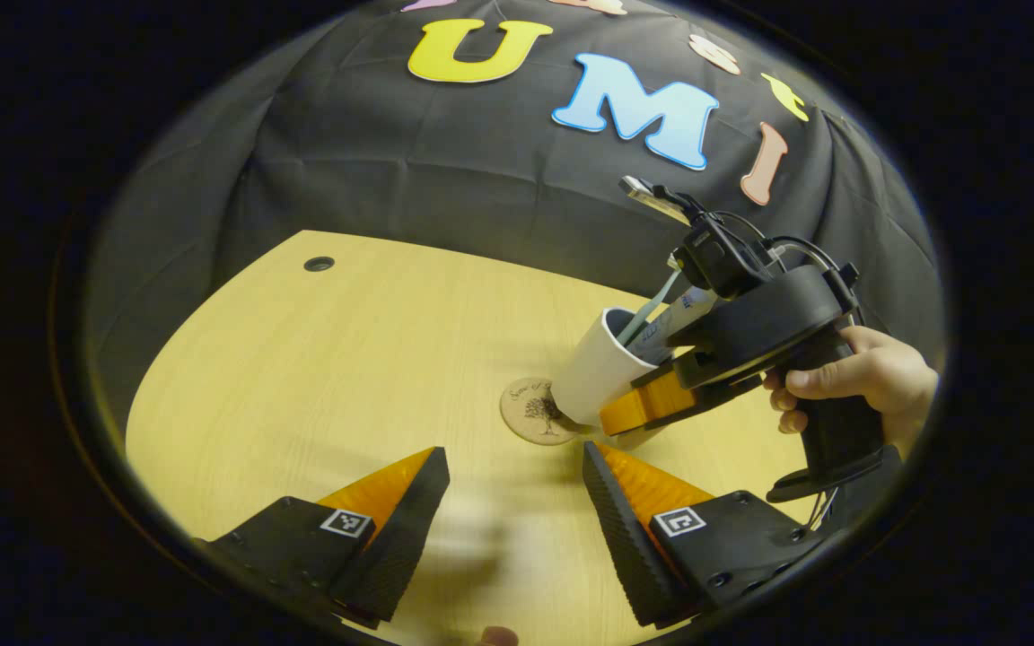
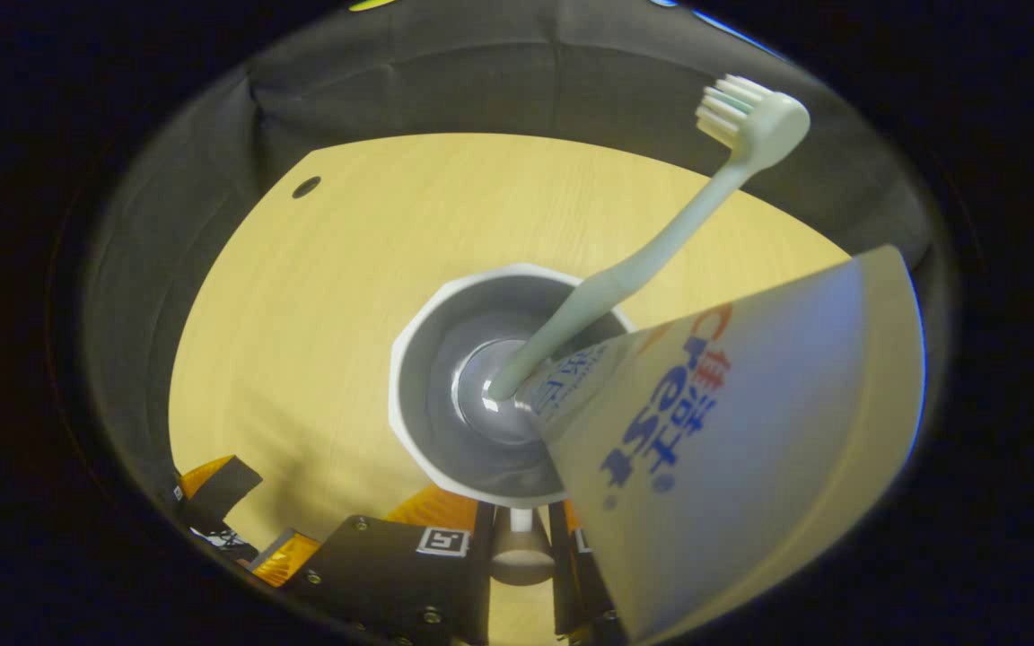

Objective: Put the toothbrush and toothpaste on the desktop into the cup, then pick up the cup and place it on the coaster on the desktop.

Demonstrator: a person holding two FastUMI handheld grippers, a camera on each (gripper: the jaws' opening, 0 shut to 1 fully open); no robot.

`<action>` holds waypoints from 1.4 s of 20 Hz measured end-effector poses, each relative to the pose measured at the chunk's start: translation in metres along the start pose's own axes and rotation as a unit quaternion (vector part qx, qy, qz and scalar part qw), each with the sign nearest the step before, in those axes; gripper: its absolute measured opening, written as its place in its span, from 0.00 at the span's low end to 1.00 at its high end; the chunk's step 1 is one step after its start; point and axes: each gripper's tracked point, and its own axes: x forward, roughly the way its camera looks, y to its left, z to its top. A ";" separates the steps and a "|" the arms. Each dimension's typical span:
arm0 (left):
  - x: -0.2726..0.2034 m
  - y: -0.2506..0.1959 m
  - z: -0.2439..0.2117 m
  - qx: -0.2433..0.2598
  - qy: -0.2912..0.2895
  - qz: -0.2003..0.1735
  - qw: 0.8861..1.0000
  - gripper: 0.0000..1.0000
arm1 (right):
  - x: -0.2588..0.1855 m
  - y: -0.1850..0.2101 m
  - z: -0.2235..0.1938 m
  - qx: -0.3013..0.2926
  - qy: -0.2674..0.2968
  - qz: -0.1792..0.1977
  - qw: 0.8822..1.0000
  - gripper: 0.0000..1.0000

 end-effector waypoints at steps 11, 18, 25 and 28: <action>-0.013 0.026 0.004 -0.012 -0.007 0.011 1.000 0.98 | 0.023 0.023 0.005 -0.030 0.029 -0.016 0.999 0.24; -0.014 0.026 0.006 -0.013 -0.011 0.013 1.000 0.98 | 0.003 0.020 0.003 -0.035 0.022 -0.023 0.999 0.33; -0.017 0.006 0.018 0.007 -0.028 0.007 1.000 0.98 | -0.056 0.008 0.012 -0.023 -0.045 -0.007 0.999 0.77; -0.014 -0.012 0.028 0.024 -0.041 -0.001 0.999 0.98 | -0.083 -0.005 0.009 -0.002 -0.082 0.001 0.997 0.84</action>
